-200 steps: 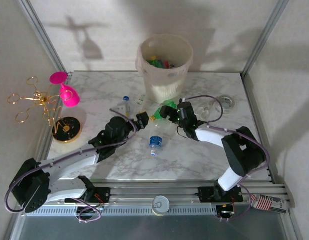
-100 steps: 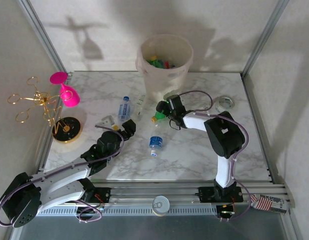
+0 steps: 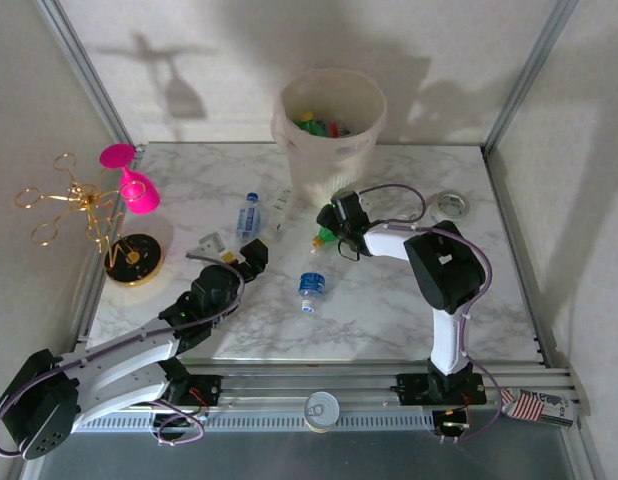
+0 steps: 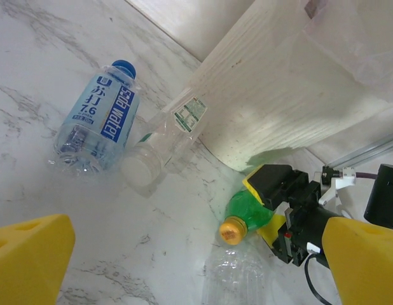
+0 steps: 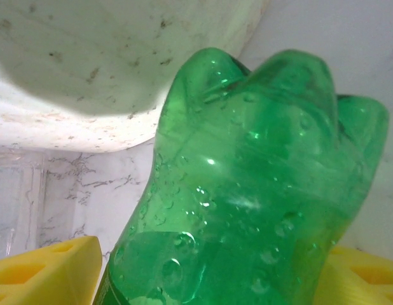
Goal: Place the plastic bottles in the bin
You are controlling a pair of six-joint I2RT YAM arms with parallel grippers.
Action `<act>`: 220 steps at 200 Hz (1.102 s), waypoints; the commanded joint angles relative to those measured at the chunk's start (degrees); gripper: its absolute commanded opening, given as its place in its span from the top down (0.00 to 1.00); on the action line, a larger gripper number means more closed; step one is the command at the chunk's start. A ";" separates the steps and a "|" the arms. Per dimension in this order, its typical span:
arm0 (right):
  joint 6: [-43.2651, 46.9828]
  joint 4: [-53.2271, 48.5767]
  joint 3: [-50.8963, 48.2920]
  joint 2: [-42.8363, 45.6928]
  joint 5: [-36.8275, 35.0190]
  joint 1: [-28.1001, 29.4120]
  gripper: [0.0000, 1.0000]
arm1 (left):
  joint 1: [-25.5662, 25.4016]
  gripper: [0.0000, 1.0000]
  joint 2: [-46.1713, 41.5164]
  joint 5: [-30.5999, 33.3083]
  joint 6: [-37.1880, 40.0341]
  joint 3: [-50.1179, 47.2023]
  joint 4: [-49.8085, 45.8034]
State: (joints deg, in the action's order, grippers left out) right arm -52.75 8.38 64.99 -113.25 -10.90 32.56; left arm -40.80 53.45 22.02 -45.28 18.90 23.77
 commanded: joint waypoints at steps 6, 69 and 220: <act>-1.48 0.76 -2.18 0.06 -0.81 -0.68 0.25 | -0.29 0.00 -1.60 2.14 -1.02 -0.79 -0.10; 2.07 6.18 -7.78 6.86 5.37 -4.99 0.44 | -0.29 0.01 -4.38 3.20 -2.86 -2.34 -1.00; 27.73 0.76 -5.70 40.25 4.74 -12.08 0.46 | 0.91 0.00 -4.23 6.50 -1.10 -3.98 -0.64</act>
State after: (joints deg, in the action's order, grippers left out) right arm -31.94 10.63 53.63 -74.70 -6.39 20.53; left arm -40.69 47.79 27.51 -47.99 14.94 22.96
